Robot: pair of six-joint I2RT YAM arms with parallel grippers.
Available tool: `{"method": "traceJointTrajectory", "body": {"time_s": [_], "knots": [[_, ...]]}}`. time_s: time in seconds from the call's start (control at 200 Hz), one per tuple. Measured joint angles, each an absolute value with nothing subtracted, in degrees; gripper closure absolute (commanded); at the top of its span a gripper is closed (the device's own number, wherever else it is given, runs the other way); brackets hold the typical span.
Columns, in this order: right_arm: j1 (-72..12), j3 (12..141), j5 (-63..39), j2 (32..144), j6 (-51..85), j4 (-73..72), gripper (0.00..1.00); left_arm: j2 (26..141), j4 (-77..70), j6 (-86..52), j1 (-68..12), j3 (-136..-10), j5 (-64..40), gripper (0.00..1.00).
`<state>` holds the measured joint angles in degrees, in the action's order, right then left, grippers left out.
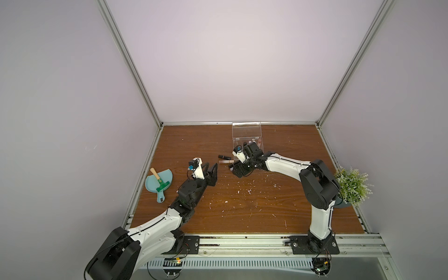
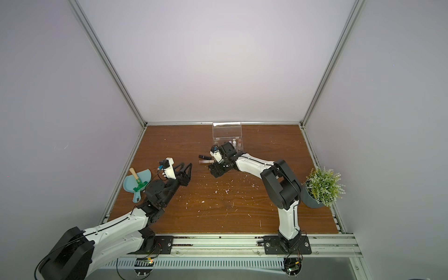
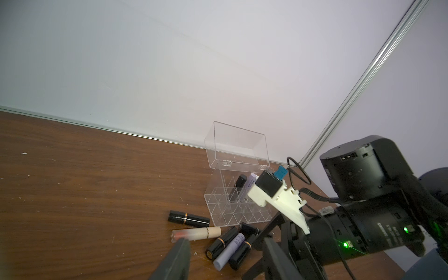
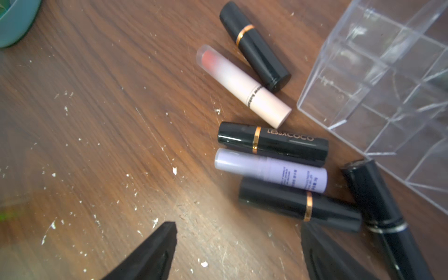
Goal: Arrange the lipsticks in the organizer
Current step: Pick up the lipstick at the center of the board.
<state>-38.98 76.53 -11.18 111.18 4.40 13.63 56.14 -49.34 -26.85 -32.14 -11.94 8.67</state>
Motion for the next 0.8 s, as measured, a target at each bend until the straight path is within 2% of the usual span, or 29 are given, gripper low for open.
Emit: {"method": "traceJointTrajectory", "body": {"time_s": [0.8], "knots": [[-38.98, 80.25, -10.94, 114.93, 3.31, 13.54, 0.14, 58.72, -49.98, -27.68, -32.12, -11.94, 7.84, 0.48]]}}
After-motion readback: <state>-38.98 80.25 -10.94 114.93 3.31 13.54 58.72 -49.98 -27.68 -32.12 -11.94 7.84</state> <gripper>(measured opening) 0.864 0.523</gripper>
